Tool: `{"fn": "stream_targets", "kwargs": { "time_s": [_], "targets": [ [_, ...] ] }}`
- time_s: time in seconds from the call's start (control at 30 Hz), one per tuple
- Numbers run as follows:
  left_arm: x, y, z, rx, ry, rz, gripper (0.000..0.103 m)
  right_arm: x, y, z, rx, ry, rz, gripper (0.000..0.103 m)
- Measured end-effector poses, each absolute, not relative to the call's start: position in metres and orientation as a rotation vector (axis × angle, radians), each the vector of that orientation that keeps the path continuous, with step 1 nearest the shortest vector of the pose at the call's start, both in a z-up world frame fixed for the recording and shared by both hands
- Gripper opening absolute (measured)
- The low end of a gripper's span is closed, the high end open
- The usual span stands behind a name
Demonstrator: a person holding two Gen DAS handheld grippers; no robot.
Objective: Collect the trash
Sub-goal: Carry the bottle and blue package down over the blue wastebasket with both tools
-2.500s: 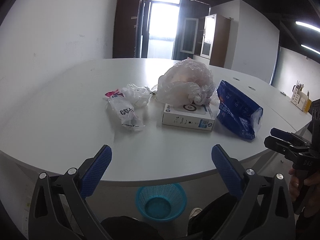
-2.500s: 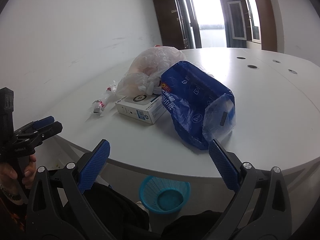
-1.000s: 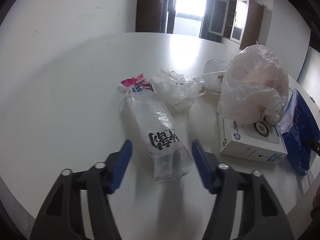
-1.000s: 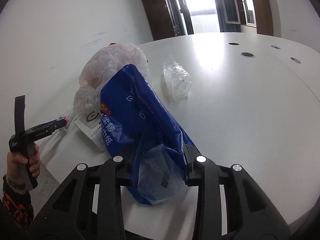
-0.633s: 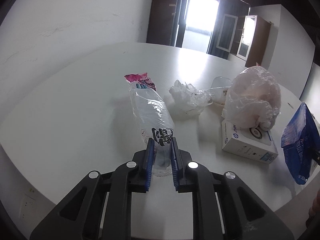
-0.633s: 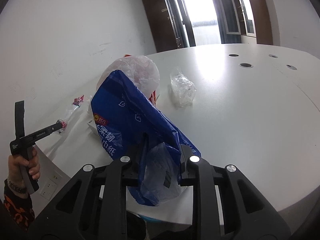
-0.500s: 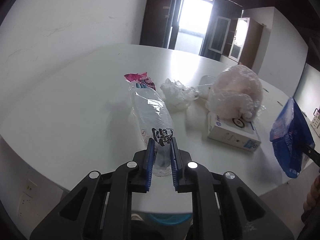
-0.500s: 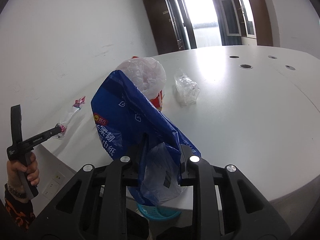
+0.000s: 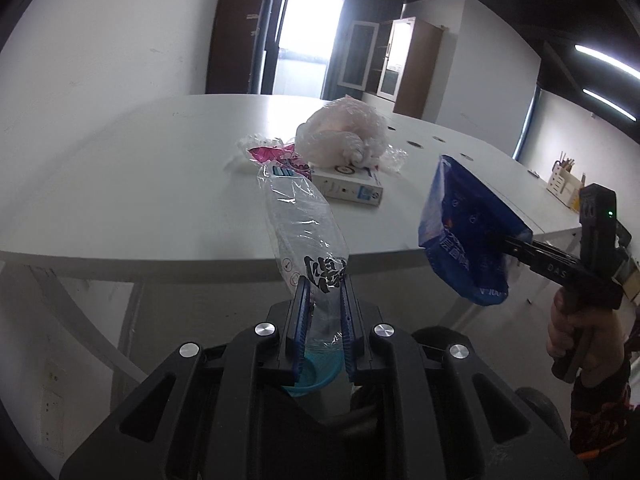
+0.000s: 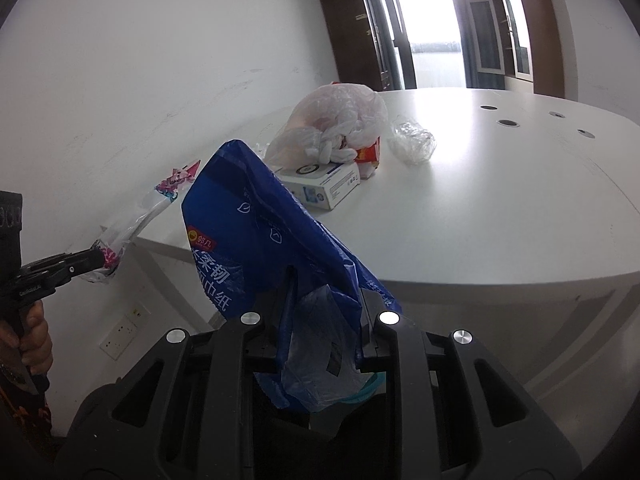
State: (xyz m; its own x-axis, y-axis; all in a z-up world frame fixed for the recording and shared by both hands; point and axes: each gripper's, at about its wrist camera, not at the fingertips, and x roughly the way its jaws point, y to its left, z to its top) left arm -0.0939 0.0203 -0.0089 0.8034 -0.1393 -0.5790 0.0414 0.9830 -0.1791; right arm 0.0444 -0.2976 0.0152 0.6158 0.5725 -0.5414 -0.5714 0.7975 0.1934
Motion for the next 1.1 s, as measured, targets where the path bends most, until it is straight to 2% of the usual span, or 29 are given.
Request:
{"fn": "stream_targets", "kwargs": {
  "time_s": [0.17,0.33,0.63,1.1],
  "targets": [
    [-0.126,0.029,-0.022,-0.216,0.692,-0.168,0.014,0.015,-0.286,-0.006,-0.065,0.675,0.697,0.021],
    [-0.126,0.02,-0.061,-0.23,0.798,-0.225,0.014,0.007,-0.276,-0.042,-0.087,0.752,0.696,0.021],
    [-0.071,0.017,-0.156,-0.279,0.979,-0.203,0.014,0.043,-0.258,-0.113,-0.076,0.9,0.623,0.021],
    [0.019,0.042,-0.257,-0.361,1.185,-0.132,0.014,0.124,-0.222,-0.227,-0.074,1.118,0.467,0.021]
  ]
}}
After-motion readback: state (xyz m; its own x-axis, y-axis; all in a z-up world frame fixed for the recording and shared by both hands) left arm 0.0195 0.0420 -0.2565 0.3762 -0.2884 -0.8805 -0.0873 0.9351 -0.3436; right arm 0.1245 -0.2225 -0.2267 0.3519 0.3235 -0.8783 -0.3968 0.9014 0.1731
